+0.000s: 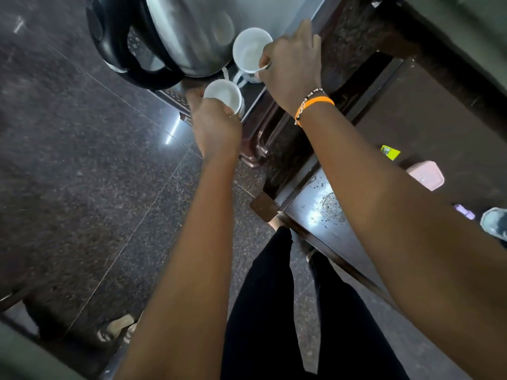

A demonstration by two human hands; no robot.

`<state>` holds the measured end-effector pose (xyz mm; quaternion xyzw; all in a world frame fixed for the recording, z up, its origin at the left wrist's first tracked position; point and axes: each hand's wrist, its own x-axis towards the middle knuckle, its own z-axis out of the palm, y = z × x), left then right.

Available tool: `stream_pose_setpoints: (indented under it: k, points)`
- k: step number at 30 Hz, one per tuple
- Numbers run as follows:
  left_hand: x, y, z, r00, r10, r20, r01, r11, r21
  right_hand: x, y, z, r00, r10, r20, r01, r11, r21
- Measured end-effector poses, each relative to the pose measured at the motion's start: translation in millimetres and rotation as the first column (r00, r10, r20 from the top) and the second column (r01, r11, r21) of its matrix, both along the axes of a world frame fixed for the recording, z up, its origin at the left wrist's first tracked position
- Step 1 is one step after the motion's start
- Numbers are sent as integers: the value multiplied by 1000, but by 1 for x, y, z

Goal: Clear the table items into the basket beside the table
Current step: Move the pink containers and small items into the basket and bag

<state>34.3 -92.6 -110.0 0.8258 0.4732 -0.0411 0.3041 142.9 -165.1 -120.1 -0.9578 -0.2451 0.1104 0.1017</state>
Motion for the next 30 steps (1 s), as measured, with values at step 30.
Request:
stream_pose_setpoints:
  k: [30]
  points:
    - [11, -267, -98, 892, -437, -116, 381, 864, -329, -68, -347, -78, 559, -765, -320, 786, 612, -89]
